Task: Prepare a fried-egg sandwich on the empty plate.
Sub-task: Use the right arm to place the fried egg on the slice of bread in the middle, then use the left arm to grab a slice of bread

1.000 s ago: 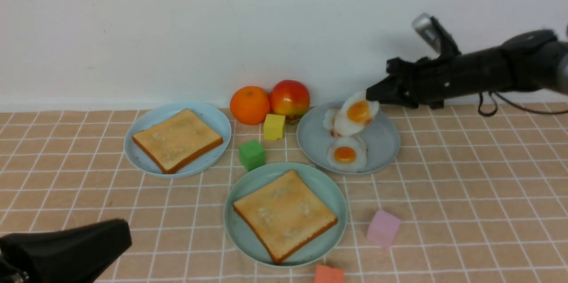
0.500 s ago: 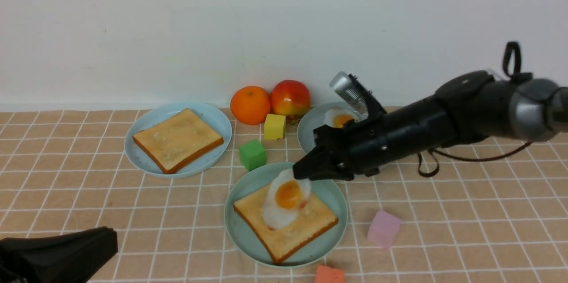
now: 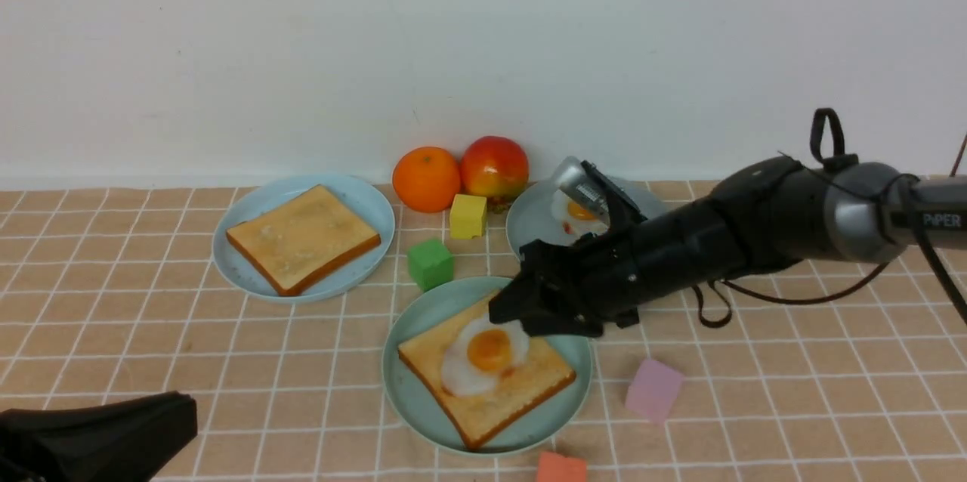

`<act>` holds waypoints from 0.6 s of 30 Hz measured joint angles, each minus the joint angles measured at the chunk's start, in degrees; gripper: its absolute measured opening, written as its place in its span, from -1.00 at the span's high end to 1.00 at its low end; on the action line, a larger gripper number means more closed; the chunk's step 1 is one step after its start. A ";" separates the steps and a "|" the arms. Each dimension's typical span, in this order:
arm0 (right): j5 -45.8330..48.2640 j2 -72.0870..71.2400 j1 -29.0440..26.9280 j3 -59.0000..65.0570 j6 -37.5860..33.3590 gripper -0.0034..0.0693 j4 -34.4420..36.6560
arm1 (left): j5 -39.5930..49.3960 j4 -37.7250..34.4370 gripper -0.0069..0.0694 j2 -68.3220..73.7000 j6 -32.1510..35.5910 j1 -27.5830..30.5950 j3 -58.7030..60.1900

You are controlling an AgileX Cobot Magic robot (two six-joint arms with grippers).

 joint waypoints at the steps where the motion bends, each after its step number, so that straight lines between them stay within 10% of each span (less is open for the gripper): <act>1: 0.46 -0.51 -0.55 0.00 1.79 -0.26 -2.91 | 0.75 -0.06 0.75 0.14 -0.04 0.00 0.00; 7: 1.89 -9.64 -5.15 0.10 13.66 -0.29 -22.41 | 7.94 -2.98 0.75 4.95 -0.04 0.00 -0.18; 18: 17.07 -41.20 -6.09 4.45 28.72 0.62 -47.25 | 15.50 -6.11 0.85 33.09 4.44 0.00 -19.62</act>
